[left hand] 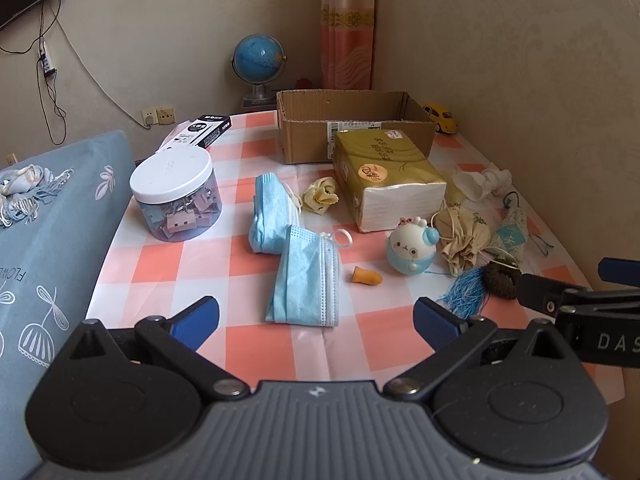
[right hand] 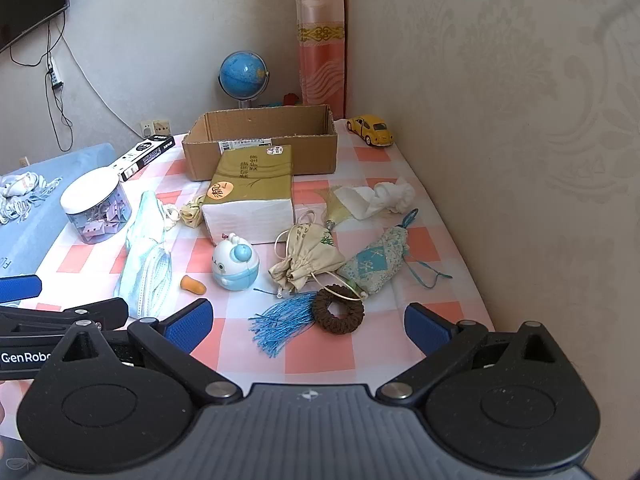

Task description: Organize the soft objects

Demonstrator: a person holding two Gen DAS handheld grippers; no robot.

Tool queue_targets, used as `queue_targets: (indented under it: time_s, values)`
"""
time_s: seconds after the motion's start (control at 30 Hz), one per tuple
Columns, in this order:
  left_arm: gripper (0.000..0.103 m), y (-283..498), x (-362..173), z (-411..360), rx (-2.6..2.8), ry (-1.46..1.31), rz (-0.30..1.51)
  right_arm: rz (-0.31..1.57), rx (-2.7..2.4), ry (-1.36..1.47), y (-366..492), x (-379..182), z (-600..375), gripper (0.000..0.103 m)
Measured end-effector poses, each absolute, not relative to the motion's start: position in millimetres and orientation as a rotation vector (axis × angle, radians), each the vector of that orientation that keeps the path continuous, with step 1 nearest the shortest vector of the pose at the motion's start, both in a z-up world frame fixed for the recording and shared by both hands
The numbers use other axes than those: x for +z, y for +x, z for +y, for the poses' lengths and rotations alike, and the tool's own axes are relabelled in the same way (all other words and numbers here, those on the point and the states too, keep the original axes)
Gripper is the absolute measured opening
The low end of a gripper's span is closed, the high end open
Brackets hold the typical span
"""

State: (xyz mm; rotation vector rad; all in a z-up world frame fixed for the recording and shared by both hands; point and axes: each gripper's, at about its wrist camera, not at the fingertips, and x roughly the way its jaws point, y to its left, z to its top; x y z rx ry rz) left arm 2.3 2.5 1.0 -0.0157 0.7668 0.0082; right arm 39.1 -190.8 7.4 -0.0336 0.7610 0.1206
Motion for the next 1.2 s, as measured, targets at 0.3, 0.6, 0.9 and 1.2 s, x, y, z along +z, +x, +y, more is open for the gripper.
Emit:
queue_targets:
  time_s: [0.3, 0.6, 0.9, 1.2]
  values:
    - [0.102, 3.8, 1.0, -1.8, 0.006, -0.006, 0.763, 0.759, 0.118, -0.033, 39.4, 7.2, -193.2, 0.103]
    - [0.102, 7.8, -1.4, -2.6, -0.001, -0.003, 0.767, 0.761, 0.110, -0.036, 41.0, 6.2, -193.1, 0.103]
    - [0.102, 10.9, -1.5, -0.4, -0.002, -0.011, 0.765, 0.763, 0.111, -0.053, 42.3, 6.8, -187.8, 0.103]
    - [0.102, 11.8, 0.1, 0.8, 0.004, -0.016, 0.762, 0.764, 0.111, -0.061, 42.8, 7.9, -185.0, 0.103]
